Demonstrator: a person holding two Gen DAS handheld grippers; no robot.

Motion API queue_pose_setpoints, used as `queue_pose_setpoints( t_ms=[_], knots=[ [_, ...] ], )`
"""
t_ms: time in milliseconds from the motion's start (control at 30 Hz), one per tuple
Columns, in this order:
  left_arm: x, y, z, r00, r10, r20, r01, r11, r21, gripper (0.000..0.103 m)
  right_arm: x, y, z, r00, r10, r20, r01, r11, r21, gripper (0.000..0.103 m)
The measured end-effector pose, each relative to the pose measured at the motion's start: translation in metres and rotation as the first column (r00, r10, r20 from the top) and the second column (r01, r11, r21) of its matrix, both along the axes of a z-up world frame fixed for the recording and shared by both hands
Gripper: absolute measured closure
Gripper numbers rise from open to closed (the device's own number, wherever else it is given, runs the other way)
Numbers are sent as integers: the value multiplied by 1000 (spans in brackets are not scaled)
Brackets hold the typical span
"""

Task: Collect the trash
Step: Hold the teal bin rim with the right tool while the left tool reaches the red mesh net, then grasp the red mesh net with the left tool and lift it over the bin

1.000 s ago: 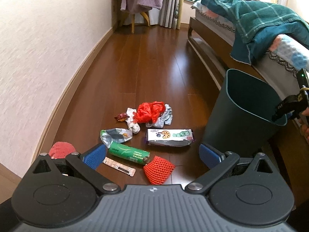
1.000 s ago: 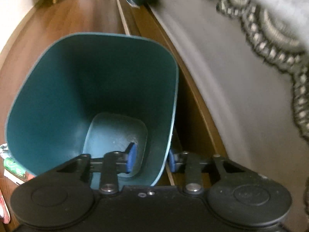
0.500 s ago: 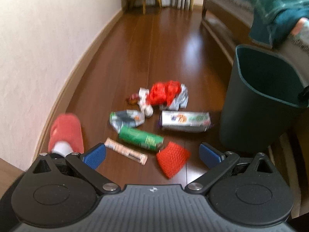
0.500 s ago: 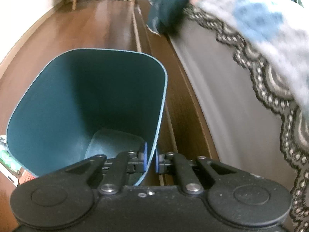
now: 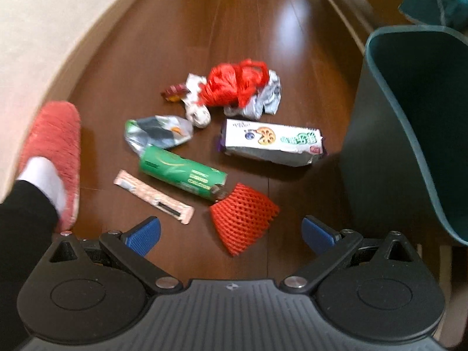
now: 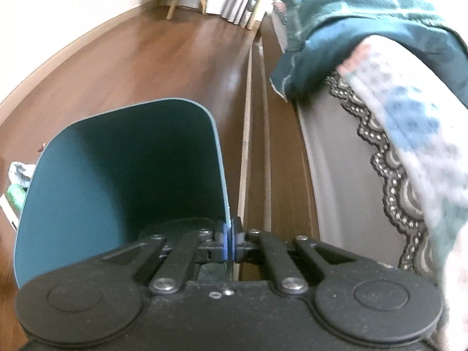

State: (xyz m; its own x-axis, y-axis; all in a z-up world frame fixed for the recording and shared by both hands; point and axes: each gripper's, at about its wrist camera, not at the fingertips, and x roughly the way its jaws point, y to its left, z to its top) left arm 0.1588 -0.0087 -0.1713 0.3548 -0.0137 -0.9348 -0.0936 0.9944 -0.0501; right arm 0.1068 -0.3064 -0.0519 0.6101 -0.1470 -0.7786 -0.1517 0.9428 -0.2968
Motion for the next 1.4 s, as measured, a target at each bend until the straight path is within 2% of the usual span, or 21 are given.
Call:
queue_pose_setpoints(
  t_ms=[167,300,400,500,533,567,633,700,767,867,1000,1100,1233,1400],
  knots=[
    [34,-4,-62,993,45,-110,-46,999,-2,0,0,1,-2,1000,9,-18,-9,1000,-12,101],
    [52,-3,-108,974,96,-207,-103,994,-27,0,14,-2,-6,1000,7,-24,-6,1000,5,101],
    [60,-3,-132,964,120,-238,-134,990,-41,1,16,-2,-12,1000,3,-31,-2,1000,23,101],
    [66,1,-150,955,140,-262,-170,981,-95,7,16,2,-15,999,22,-36,-22,1000,5,100],
    [68,2,-155,951,144,-273,-181,977,-112,14,17,2,-16,999,30,-38,-30,1000,3,100],
    [70,2,-159,948,144,-285,-184,976,-119,27,17,3,-17,999,35,-38,-35,999,2,100],
    [73,1,-168,940,142,-310,-188,975,-121,46,19,3,-19,998,40,-42,-40,999,0,100],
    [73,0,-170,941,141,-307,-181,977,-108,53,20,3,-20,998,40,-46,-40,999,4,100],
    [70,-1,-168,948,127,-292,-168,979,-119,74,22,3,-20,998,39,-48,-39,999,5,100],
    [68,1,-160,950,122,-288,-170,975,-145,88,22,5,-21,998,42,-47,-42,999,1,100],
    [62,0,-136,961,103,-256,-146,977,-155,91,20,4,-21,998,42,-48,-43,999,-4,100],
    [55,-1,-99,975,72,-209,-105,984,-147,91,21,2,-22,998,36,-52,-37,999,-10,100],
    [44,-5,-30,997,-7,-81,-3,993,-118,91,21,2,-23,998,23,-59,-24,1000,-16,100],
    [31,-6,40,994,-91,66,98,988,-116,91,21,3,-25,997,14,-75,-17,999,-37,100]
  ],
)
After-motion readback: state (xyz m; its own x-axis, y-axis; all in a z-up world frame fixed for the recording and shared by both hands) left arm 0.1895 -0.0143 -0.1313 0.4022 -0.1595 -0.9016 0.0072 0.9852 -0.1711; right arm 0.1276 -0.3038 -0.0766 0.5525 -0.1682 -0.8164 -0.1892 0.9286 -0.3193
